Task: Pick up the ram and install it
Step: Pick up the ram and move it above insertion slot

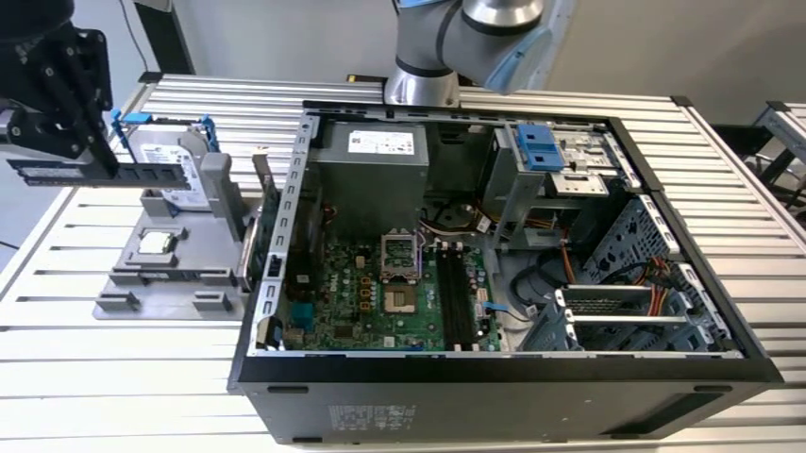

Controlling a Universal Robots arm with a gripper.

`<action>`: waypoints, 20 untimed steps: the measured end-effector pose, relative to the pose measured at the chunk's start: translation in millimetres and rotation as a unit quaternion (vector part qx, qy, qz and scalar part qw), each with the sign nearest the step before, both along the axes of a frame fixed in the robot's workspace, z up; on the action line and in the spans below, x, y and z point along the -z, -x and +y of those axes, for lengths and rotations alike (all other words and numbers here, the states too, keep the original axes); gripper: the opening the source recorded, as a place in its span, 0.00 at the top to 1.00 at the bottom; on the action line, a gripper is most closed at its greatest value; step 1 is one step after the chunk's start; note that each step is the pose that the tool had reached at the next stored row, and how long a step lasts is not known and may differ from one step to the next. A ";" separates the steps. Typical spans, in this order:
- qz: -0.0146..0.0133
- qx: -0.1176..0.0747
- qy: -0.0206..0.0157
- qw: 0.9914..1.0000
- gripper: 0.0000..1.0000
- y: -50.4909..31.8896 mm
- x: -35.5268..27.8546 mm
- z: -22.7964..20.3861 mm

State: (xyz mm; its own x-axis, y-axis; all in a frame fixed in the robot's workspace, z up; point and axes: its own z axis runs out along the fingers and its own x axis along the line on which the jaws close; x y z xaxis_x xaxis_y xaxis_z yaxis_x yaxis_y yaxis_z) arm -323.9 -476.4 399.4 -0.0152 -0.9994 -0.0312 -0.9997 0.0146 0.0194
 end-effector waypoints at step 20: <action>0.007 0.000 0.000 1.000 1.00 -73.6 0.0 0.0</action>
State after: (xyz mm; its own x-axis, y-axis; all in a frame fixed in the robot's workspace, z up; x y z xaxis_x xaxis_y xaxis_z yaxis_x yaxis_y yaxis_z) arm -250.3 -476.4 399.4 -0.0156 -0.9994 -0.0306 -0.9994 0.0146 0.0326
